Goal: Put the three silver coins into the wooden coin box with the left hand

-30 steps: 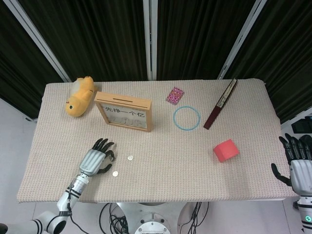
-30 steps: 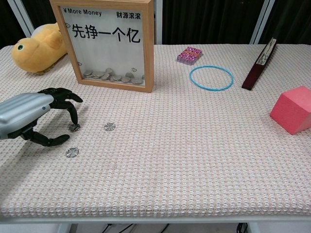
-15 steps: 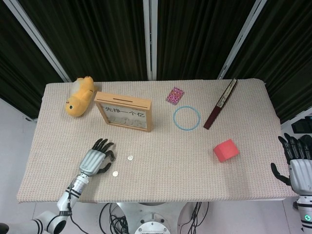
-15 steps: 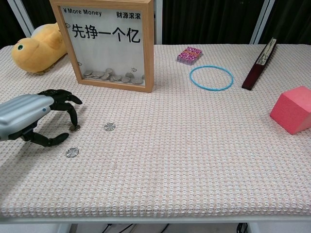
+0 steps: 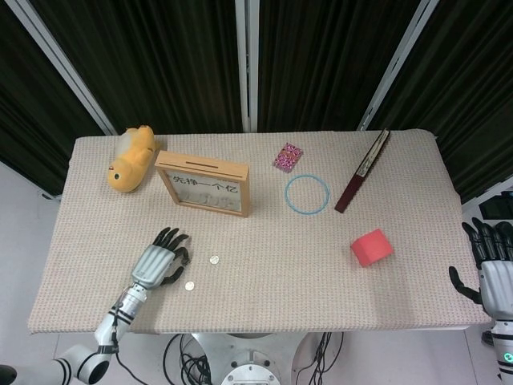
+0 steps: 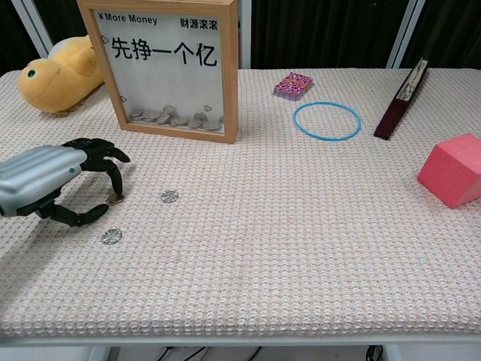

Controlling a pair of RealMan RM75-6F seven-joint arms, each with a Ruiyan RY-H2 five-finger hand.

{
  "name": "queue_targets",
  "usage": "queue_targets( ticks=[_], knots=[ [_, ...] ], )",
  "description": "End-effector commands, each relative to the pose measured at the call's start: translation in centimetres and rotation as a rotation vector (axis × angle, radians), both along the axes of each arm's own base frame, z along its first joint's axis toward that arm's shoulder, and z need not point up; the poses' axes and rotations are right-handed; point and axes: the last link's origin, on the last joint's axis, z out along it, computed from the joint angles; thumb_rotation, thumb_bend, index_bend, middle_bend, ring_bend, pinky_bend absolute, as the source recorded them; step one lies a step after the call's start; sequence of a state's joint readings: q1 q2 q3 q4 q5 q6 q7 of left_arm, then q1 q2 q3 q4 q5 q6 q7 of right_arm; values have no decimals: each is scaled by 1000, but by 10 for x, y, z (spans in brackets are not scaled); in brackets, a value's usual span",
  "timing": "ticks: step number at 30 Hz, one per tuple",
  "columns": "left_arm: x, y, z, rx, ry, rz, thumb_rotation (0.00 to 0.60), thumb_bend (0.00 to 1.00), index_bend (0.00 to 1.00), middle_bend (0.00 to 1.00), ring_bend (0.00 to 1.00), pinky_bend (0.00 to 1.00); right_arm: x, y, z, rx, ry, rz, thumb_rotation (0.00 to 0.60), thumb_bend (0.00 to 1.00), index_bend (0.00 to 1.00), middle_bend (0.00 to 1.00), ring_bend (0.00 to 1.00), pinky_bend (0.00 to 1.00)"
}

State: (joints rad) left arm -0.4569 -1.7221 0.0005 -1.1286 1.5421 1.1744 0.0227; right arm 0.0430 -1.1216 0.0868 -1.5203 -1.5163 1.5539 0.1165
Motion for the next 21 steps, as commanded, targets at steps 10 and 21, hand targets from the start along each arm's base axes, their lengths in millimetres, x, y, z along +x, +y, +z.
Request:
queue_targets(
  ticks=[10, 21],
  knots=[
    [2, 4, -3, 12, -9, -13, 600, 254, 435, 151, 5, 57, -1, 0, -1, 6, 0, -3, 600, 324, 0, 0, 0, 0],
    [3, 9, -9, 64, -57, -27, 600, 256, 477, 193, 8, 62, -4, 1, 0, 7, 0, -14, 600, 325, 0, 0, 0, 0]
  ],
)
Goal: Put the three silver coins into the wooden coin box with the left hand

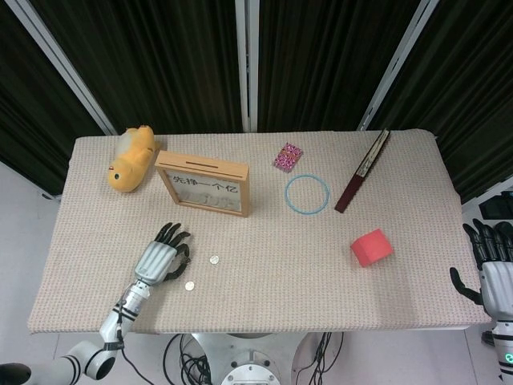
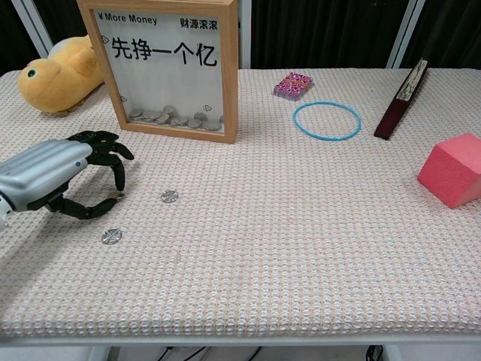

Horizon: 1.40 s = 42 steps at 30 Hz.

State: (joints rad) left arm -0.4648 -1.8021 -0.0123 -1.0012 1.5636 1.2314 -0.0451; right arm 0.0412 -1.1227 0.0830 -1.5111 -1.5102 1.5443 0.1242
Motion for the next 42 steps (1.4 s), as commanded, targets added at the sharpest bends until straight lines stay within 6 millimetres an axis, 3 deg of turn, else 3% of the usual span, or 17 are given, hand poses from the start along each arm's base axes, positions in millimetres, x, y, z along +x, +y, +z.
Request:
queue_targets(
  ticks=[1, 31, 36, 42],
  knots=[
    [1, 1, 0, 18, -20, -10, 600, 256, 477, 199, 13, 65, -1, 0, 1, -4, 0, -2, 600, 325, 0, 0, 0, 0],
    [4, 5, 4, 20, -79, -8, 600, 452, 573, 224, 28, 75, -1, 0, 1, -5, -2, -5, 600, 322, 0, 0, 0, 0],
    [9, 9, 25, 65, -99, -27, 600, 454, 579, 225, 28, 75, -1, 0, 3, -12, -6, -1, 600, 322, 0, 0, 0, 0],
    [8, 15, 75, 151, -94, -25, 600, 455, 585, 229, 31, 83, 2, -1, 5, -19, -8, 14, 600, 322, 0, 0, 0, 0]
  ],
)
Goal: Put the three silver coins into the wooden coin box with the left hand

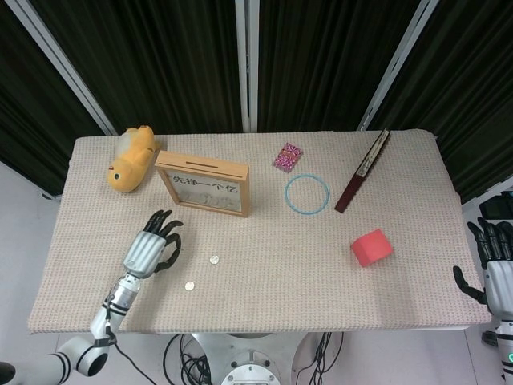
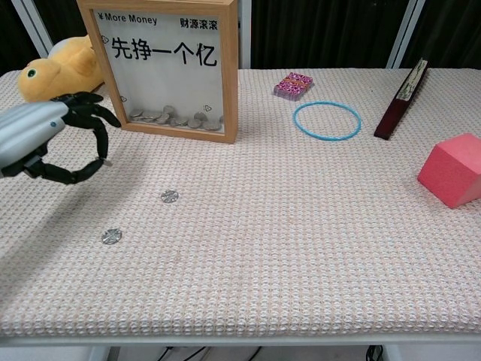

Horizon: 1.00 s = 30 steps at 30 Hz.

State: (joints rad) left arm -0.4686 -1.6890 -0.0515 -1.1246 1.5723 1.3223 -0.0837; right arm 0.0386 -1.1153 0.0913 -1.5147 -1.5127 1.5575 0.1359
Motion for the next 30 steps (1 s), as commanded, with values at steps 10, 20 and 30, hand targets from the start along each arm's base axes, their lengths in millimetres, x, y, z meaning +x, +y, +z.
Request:
queue_targets(
  ticks=[10, 20, 30],
  knots=[
    [22, 23, 137, 259, -45, 14, 600, 454, 587, 231, 33, 94, 7, 0, 2, -10, -7, 32, 600, 321, 0, 0, 0, 0],
    [99, 81, 163, 227, -119, -79, 600, 454, 587, 231, 33, 86, 13, 0, -1, -1, -6, 41, 600, 320, 0, 0, 0, 0],
    [136, 127, 139, 130, -88, -57, 600, 453, 587, 231, 33, 86, 9, -1, 1, -14, -12, 26, 600, 320, 0, 0, 0, 0]
  ],
)
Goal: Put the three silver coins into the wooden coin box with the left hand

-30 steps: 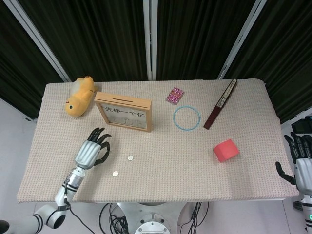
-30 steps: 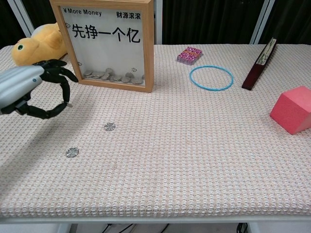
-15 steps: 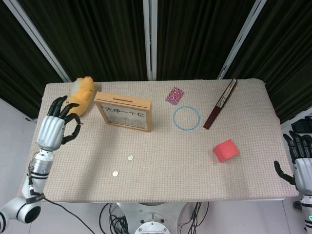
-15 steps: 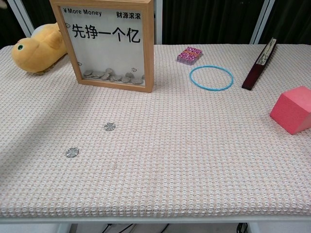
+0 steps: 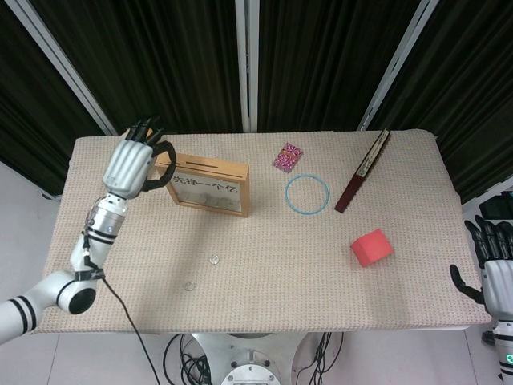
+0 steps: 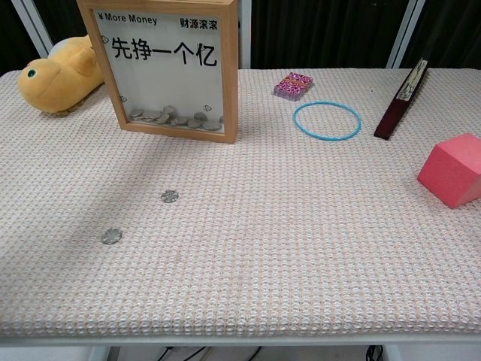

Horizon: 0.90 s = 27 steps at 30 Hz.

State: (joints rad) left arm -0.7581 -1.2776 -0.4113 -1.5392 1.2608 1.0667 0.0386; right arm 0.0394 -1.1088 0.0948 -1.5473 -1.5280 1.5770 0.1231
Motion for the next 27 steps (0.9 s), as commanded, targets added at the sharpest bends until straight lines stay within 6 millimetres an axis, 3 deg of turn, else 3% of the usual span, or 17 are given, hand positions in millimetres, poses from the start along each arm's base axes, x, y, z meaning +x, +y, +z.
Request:
queue_targets(
  ticks=[1, 14, 27],
  knots=[
    [10, 13, -8, -22, 9, 14, 600, 453, 586, 231, 33, 86, 0, 0, 1, -4, -2, 1, 600, 320, 0, 0, 0, 0],
    [14, 26, -38, -110, 77, 47, 600, 453, 586, 231, 33, 85, -6, -1, 1, -2, -14, -3, 600, 320, 0, 0, 0, 0],
    [12, 32, -44, -94, 70, 66, 600, 453, 586, 231, 33, 83, -8, -1, 2, -8, -9, -8, 600, 321, 0, 0, 0, 0]
  ],
)
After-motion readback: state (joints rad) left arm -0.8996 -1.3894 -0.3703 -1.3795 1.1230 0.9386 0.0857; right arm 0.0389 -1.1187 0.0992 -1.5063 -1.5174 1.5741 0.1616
